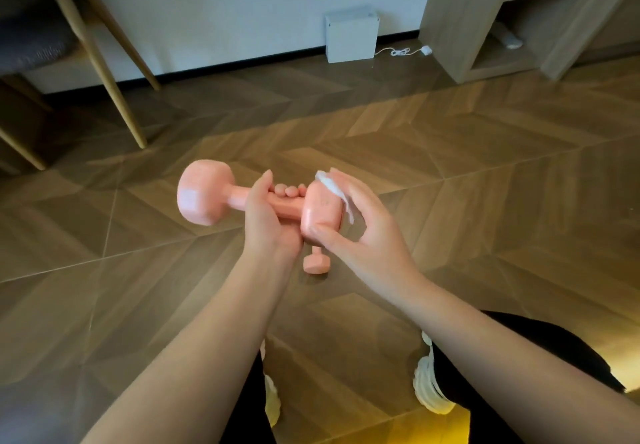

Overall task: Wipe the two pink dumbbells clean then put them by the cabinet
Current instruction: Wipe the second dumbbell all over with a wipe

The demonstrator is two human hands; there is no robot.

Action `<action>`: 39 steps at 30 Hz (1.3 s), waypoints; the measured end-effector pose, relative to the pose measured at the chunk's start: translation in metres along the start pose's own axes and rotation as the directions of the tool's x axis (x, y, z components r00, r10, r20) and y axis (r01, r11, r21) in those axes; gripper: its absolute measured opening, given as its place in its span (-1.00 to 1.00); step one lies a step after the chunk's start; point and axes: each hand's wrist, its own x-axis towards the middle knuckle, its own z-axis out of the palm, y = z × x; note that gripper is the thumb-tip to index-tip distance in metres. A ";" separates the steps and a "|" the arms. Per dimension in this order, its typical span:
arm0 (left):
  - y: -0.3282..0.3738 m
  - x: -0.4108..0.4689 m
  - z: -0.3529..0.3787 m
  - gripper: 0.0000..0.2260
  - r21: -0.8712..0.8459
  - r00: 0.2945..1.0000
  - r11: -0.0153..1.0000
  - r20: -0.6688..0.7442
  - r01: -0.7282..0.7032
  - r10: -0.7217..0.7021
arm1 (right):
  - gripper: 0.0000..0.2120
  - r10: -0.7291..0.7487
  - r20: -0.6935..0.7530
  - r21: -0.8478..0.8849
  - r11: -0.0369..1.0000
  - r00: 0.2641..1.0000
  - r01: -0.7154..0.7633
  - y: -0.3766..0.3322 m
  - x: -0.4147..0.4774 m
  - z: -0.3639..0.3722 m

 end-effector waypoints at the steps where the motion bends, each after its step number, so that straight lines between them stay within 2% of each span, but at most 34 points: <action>1: 0.002 0.003 0.003 -0.70 0.003 1.000 1.000 0.001 -0.013 0.013 | -0.54 -0.038 0.007 0.020 0.999 0.999 0.038 0.001 0.002 -0.001; 3: 0.007 0.008 0.009 -0.71 -0.008 0.999 0.999 0.007 -0.036 0.036 | -0.73 -0.062 -0.012 0.166 0.984 0.998 0.063 0.001 0.006 -0.005; 4: 0.008 0.009 0.011 -0.72 -0.001 0.999 0.999 0.015 -0.045 0.045 | -0.75 -0.028 -0.056 0.256 0.966 0.998 0.041 0.000 0.009 -0.007; 6: 0.007 0.011 0.012 -0.72 0.044 0.998 0.997 0.032 -0.063 0.061 | -0.73 0.115 -0.116 0.386 0.920 0.987 -0.062 -0.001 0.014 -0.010; 9: 0.001 0.012 0.007 -0.71 0.102 0.993 0.991 0.086 -0.084 0.075 | -0.94 0.315 -0.155 0.458 0.863 0.936 -0.215 0.004 0.019 -0.011; 11: -0.002 0.013 0.003 -0.70 0.131 0.989 0.985 0.116 -0.111 0.096 | -0.83 0.427 -0.128 0.464 0.824 0.895 -0.326 0.006 0.021 -0.009; 12: -0.003 0.013 0.001 -0.69 0.152 0.986 0.980 0.124 -0.128 0.109 | -0.73 0.493 -0.077 0.474 0.783 0.866 -0.404 0.007 0.023 -0.009; 14: -0.004 0.013 -0.001 -0.67 0.195 0.983 0.969 0.133 -0.152 0.127 | -0.51 0.599 0.158 0.514 0.629 0.785 -0.583 0.005 0.026 -0.010; 16: -0.004 0.014 -0.002 -0.67 0.215 0.981 0.964 0.149 -0.158 0.127 | -0.41 0.595 0.418 0.470 0.505 0.687 -0.724 0.006 0.027 -0.011; 18: -0.004 0.014 -0.003 -0.69 0.217 0.979 0.964 0.166 -0.155 0.120 | -0.40 0.547 0.504 0.467 0.479 0.669 -0.744 0.009 0.023 -0.007; 20: -0.003 0.014 -0.003 -0.72 0.201 0.978 0.967 0.172 -0.154 0.120 | -0.41 0.530 0.465 0.523 0.482 0.709 -0.703 0.016 0.020 -0.002; 23: 0.002 0.019 -0.002 -0.74 0.159 0.981 0.974 0.136 -0.160 0.139 | -0.51 0.477 0.410 0.548 0.552 0.777 -0.629 0.019 0.019 0.000; 25: 0.005 0.024 -0.003 -0.73 0.115 0.987 0.982 0.073 -0.148 0.140 | -0.52 0.442 0.396 0.511 0.623 0.805 -0.593 0.022 0.020 0.001; 28: 0.006 0.031 -0.007 -0.70 0.032 0.993 0.993 -0.001 -0.114 0.114 | -0.52 0.484 0.308 0.391 0.721 0.819 -0.573 0.027 0.020 0.008; 31: 0.004 0.037 -0.010 -0.69 0.036 0.994 0.994 -0.018 -0.106 0.107 | -0.60 0.590 0.227 0.401 0.668 0.775 -0.626 0.029 0.021 0.017; 33: 0.004 0.040 -0.010 -0.70 0.069 0.993 0.991 -0.022 -0.111 0.113 | -0.64 0.592 0.240 0.434 0.643 0.769 -0.631 0.032 0.021 0.017; 37: 0.004 0.043 -0.011 -0.68 0.032 0.996 0.996 -0.033 -0.087 0.088 | -0.49 0.458 0.248 0.282 0.809 0.854 -0.516 0.034 0.016 0.016; 39: 0.002 0.042 -0.011 -0.65 0.014 0.997 0.998 -0.036 -0.063 0.064 | -0.44 0.444 0.198 0.319 0.814 0.874 -0.486 0.035 0.016 0.020</action>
